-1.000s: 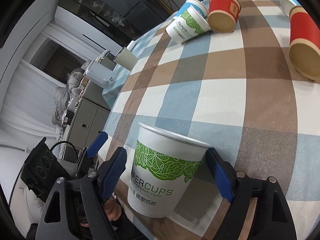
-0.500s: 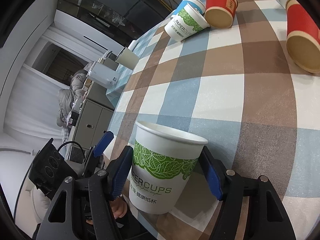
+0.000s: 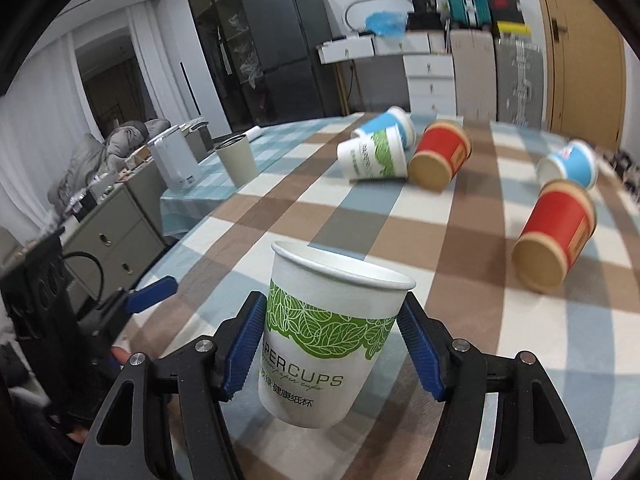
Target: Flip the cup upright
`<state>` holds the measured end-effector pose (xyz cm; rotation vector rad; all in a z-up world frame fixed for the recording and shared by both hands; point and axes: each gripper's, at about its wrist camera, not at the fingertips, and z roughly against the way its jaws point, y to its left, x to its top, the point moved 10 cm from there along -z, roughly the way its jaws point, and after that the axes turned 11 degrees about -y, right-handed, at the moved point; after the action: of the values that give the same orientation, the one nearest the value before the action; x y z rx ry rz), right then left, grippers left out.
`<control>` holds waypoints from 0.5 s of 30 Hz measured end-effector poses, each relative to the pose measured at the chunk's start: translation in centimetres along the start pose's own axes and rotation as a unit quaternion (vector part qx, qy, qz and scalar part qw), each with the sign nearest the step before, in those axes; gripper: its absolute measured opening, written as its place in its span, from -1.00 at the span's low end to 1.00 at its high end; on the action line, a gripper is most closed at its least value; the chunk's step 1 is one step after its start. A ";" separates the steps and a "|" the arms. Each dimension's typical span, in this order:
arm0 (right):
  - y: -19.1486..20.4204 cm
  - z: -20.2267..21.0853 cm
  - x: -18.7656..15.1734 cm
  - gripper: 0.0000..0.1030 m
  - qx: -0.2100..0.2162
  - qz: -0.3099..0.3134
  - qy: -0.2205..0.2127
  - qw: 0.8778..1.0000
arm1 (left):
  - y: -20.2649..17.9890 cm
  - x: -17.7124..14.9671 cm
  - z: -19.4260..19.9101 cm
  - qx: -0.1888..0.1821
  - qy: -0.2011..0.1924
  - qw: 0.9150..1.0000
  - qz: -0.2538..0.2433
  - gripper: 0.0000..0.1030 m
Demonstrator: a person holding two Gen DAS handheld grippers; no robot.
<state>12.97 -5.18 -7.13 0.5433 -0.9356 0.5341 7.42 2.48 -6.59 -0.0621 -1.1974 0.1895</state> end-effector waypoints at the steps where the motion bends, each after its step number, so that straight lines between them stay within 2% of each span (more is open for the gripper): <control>1: -0.2 -0.1 0.1 0.32 -0.011 0.012 -0.008 1.000 | 0.0 0.0 0.0 0.000 0.000 1.000 0.000 0.99; 7: -1.1 -1.0 0.7 0.32 -0.043 0.037 -0.027 0.998 | 0.0 0.0 0.0 0.000 0.000 1.000 0.000 0.99; 15: -1.1 -2.2 1.0 0.31 -0.067 0.055 -0.024 0.996 | 0.0 0.0 0.0 -0.001 0.000 1.000 0.000 0.99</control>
<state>15.45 -4.45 -7.59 0.3862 -1.0446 0.5536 7.44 2.44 -6.61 -0.0628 -1.1970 0.1881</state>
